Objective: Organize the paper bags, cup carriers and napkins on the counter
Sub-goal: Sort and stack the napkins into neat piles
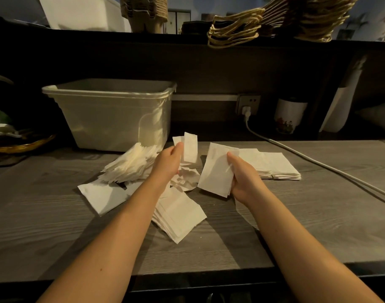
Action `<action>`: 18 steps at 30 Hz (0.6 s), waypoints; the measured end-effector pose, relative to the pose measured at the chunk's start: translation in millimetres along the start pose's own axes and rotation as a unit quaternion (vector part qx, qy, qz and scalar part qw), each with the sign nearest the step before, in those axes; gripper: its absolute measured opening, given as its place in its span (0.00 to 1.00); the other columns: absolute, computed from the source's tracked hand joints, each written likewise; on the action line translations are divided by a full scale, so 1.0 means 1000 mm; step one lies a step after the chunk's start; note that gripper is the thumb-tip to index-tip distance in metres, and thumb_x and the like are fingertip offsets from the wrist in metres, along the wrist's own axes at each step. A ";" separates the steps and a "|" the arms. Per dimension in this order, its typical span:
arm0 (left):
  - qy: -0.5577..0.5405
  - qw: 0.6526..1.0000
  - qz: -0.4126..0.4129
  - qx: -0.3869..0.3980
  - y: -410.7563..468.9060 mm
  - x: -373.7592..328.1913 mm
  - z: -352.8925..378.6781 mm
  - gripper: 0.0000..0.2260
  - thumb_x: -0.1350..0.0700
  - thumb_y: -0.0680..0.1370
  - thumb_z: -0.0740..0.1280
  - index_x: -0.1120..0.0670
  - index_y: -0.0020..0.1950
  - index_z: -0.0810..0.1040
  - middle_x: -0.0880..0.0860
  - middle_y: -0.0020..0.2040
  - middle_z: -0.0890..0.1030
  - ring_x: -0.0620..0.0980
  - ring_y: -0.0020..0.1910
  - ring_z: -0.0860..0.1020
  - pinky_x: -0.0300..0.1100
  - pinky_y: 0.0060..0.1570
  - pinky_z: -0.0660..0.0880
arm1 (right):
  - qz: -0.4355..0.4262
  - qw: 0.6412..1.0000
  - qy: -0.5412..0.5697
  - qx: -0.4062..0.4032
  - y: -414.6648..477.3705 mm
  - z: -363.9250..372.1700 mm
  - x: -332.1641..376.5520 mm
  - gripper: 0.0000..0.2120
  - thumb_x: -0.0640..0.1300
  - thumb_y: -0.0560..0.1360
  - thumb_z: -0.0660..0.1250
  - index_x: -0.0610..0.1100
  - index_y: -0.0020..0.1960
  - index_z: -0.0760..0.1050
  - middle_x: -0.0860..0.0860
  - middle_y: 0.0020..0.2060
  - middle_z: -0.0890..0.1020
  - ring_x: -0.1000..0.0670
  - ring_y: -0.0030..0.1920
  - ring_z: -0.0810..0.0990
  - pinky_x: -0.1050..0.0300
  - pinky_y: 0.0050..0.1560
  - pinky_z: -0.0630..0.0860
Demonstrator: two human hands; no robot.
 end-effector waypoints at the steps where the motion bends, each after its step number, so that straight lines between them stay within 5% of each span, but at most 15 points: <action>1: 0.007 1.000 0.005 0.002 0.000 0.000 0.000 0.15 0.47 0.81 0.52 0.50 0.38 0.68 0.49 0.37 0.68 0.49 0.39 0.70 0.40 0.38 0.67 | 0.005 1.000 -0.001 0.003 0.000 0.001 0.000 0.13 0.48 0.80 0.58 0.45 0.62 0.66 0.46 0.50 0.77 0.46 0.49 0.77 0.47 0.48 0.74; 3: 0.096 0.993 0.063 -0.024 0.002 0.003 -0.002 0.15 0.48 0.82 0.53 0.54 0.39 0.69 0.51 0.41 0.69 0.50 0.42 0.69 0.42 0.42 0.66 | 0.011 1.000 0.001 0.010 -0.001 0.001 0.000 0.13 0.46 0.80 0.59 0.44 0.63 0.66 0.45 0.49 0.77 0.45 0.50 0.77 0.46 0.50 0.74; 6: 0.293 0.920 0.223 -0.134 0.004 0.005 -0.005 0.15 0.50 0.81 0.56 0.57 0.49 0.78 0.53 0.52 0.75 0.50 0.50 0.71 0.40 0.43 0.65 | 0.011 1.000 0.005 0.005 0.000 0.000 0.001 0.12 0.47 0.80 0.59 0.44 0.61 0.66 0.44 0.52 0.77 0.43 0.54 0.77 0.44 0.55 0.75; 8: 0.292 0.902 0.270 -0.169 0.002 0.000 -0.009 0.14 0.50 0.80 0.59 0.56 0.55 0.80 0.51 0.54 0.76 0.49 0.52 0.72 0.38 0.42 0.64 | 0.004 1.000 0.000 -0.004 0.001 0.000 0.002 0.11 0.48 0.80 0.58 0.45 0.60 0.66 0.43 0.54 0.78 0.42 0.54 0.78 0.41 0.58 0.75; 10: 0.239 0.910 0.293 -0.168 0.001 -0.003 -0.011 0.10 0.50 0.79 0.62 0.55 0.49 0.79 0.49 0.47 0.77 0.47 0.45 0.73 0.37 0.37 0.63 | -0.010 1.000 -0.011 -0.004 0.000 0.000 0.004 0.11 0.48 0.80 0.58 0.46 0.60 0.67 0.42 0.54 0.78 0.43 0.53 0.79 0.42 0.55 0.76; 13: 0.106 0.948 0.284 -0.096 -0.006 -0.011 -0.011 0.05 0.50 0.78 0.64 0.50 0.45 0.75 0.46 0.36 0.74 0.41 0.36 0.72 0.35 0.34 0.66 | -0.031 0.999 -0.019 -0.007 -0.001 -0.001 0.004 0.11 0.49 0.81 0.57 0.47 0.61 0.68 0.44 0.52 0.78 0.44 0.50 0.79 0.45 0.51 0.78; 16: 0.013 0.965 0.259 0.031 -0.015 -0.016 -0.005 0.04 0.52 0.77 0.65 0.44 0.43 0.75 0.43 0.37 0.76 0.34 0.35 0.73 0.29 0.33 0.69 | -0.029 0.999 -0.014 0.005 -0.002 -0.002 0.005 0.13 0.49 0.80 0.57 0.45 0.62 0.69 0.44 0.54 0.78 0.44 0.53 0.79 0.43 0.55 0.77; 18: 0.002 0.964 0.248 0.100 -0.020 -0.017 0.000 0.06 0.53 0.76 0.67 0.40 0.45 0.75 0.40 0.41 0.77 0.32 0.40 0.75 0.29 0.36 0.72 | -0.012 0.999 -0.009 0.041 -0.005 -0.002 0.005 0.13 0.47 0.80 0.60 0.41 0.60 0.71 0.44 0.48 0.80 0.46 0.47 0.80 0.50 0.46 0.80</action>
Point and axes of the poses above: each hand's wrist, its own y-axis towards the middle knuckle, its own z-axis out of the palm, x = y × z, the point moved 1 cm from there along y, towards the middle knuckle
